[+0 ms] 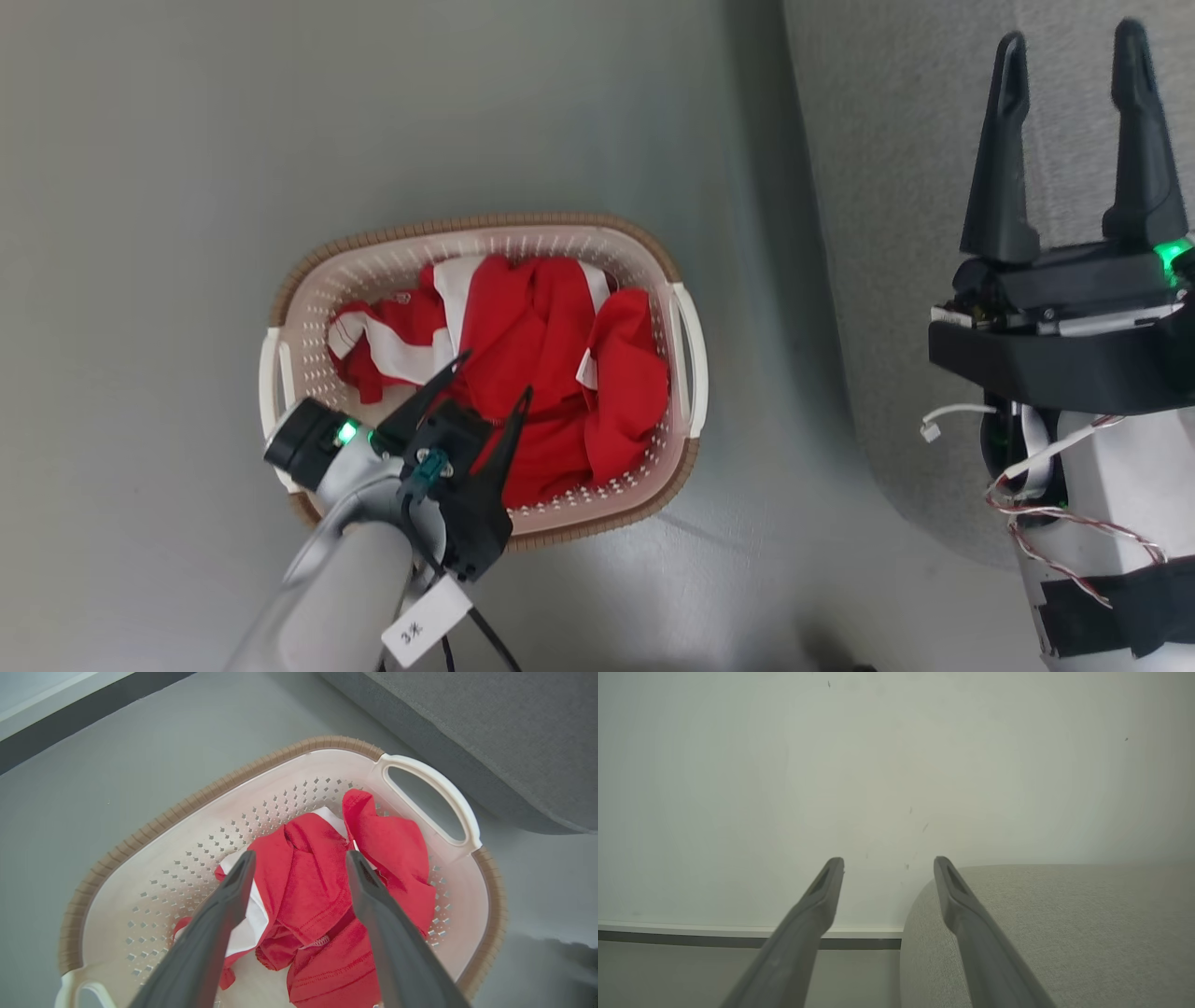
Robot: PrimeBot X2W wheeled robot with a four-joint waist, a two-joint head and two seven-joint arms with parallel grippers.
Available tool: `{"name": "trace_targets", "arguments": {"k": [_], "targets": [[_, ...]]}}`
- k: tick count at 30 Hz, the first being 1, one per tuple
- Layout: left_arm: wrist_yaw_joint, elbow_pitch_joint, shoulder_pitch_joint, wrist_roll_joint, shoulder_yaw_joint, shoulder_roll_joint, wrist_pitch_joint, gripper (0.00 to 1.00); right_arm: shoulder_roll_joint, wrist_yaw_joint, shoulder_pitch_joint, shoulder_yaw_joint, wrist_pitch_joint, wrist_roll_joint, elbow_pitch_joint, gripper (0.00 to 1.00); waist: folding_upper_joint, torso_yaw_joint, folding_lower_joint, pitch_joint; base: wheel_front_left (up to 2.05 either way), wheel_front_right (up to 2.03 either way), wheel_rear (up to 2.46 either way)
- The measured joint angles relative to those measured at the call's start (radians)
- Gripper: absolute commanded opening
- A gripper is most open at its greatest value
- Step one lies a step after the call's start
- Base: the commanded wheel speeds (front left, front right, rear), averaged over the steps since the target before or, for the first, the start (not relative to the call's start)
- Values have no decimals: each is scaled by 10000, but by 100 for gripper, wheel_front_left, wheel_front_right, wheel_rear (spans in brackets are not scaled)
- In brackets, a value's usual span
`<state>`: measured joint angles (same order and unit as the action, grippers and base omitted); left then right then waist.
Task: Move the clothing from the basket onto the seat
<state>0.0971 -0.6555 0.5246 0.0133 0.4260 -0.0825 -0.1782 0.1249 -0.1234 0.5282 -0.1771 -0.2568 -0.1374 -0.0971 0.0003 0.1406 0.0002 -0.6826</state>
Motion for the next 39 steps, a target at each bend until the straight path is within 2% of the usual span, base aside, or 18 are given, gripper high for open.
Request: {"name": "trace_targets", "arguments": {"k": [11,19,31,39], "targets": [[12,-840,1694,316,67,25,184,100,-88,-10,1070,0,-2,259,-683,100,-1,61,0,-1557,0,0,0],[-17,-1615,2304,428,33,40,182,100,-123,-10,1428,2,-2,514,-646,100,-1,63,-1,-2500,0,0,0],[-717,-2673,2937,518,-230,15,184,100,-244,-10,1685,-146,-2,681,-571,100,-1,45,-1,-2955,0,0,0],[-905,-3289,3309,518,-259,44,196,100,-309,-10,1757,-345,-2,694,-510,100,-3,235,-3,-3098,0,0,0]]}}
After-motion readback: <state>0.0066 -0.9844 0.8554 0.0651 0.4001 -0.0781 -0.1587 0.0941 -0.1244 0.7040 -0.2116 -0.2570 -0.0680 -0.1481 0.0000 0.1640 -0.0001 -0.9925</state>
